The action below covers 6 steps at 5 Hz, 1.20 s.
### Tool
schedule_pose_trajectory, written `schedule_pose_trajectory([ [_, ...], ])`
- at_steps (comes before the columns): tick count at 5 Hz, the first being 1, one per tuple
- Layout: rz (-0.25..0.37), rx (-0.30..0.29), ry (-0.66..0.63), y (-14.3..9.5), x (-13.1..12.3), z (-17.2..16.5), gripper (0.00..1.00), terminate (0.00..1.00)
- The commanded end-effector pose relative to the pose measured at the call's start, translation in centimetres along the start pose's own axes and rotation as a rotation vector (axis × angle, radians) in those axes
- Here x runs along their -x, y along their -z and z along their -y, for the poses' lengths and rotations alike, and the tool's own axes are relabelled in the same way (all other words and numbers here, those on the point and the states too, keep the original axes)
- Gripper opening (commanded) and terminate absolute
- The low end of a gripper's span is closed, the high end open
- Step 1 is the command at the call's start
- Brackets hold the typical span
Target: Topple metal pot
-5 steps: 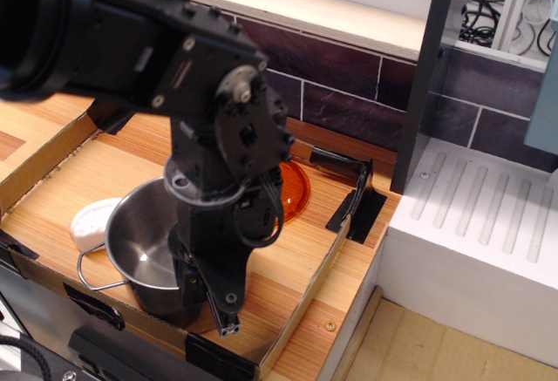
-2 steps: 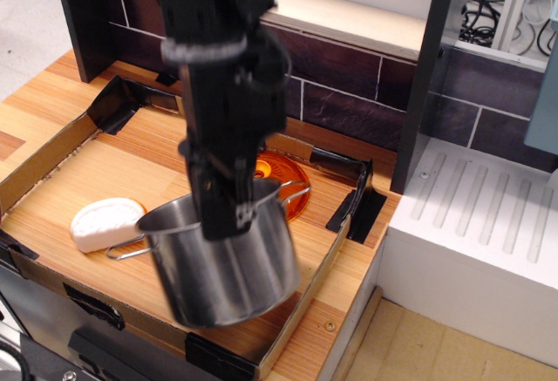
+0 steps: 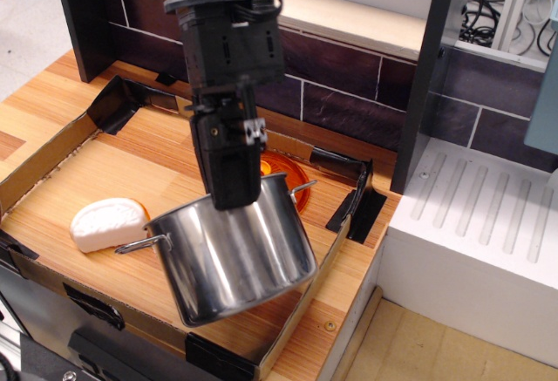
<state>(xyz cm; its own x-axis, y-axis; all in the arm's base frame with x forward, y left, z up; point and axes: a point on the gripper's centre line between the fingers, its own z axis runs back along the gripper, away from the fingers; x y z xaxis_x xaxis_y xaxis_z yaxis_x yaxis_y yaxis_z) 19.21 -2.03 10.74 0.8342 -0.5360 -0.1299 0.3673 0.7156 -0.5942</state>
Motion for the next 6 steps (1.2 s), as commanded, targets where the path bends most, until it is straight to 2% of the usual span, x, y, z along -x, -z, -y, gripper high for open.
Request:
schedule_pose_trajectory([
  [1, 0.014, 0.146, -0.031, -0.6, 0.7, -3.9, 0.00, 0.00],
  [2, 0.014, 0.205, -0.016, -0.2, 0.5, -4.7, 0.00, 0.00],
  [3, 0.027, 0.177, 0.012, 0.1, 0.3, -4.9, 0.00, 0.00],
  [4, 0.045, 0.013, 0.034, -0.3, 0.2, -5.2, 1.00, 0.00],
  [5, 0.130, -0.205, 0.031, -1.5, 0.1, -5.3, 1.00, 0.00],
  [6, 0.189, -0.310, 0.048, -2.6, -0.1, -5.0, 1.00, 0.00],
])
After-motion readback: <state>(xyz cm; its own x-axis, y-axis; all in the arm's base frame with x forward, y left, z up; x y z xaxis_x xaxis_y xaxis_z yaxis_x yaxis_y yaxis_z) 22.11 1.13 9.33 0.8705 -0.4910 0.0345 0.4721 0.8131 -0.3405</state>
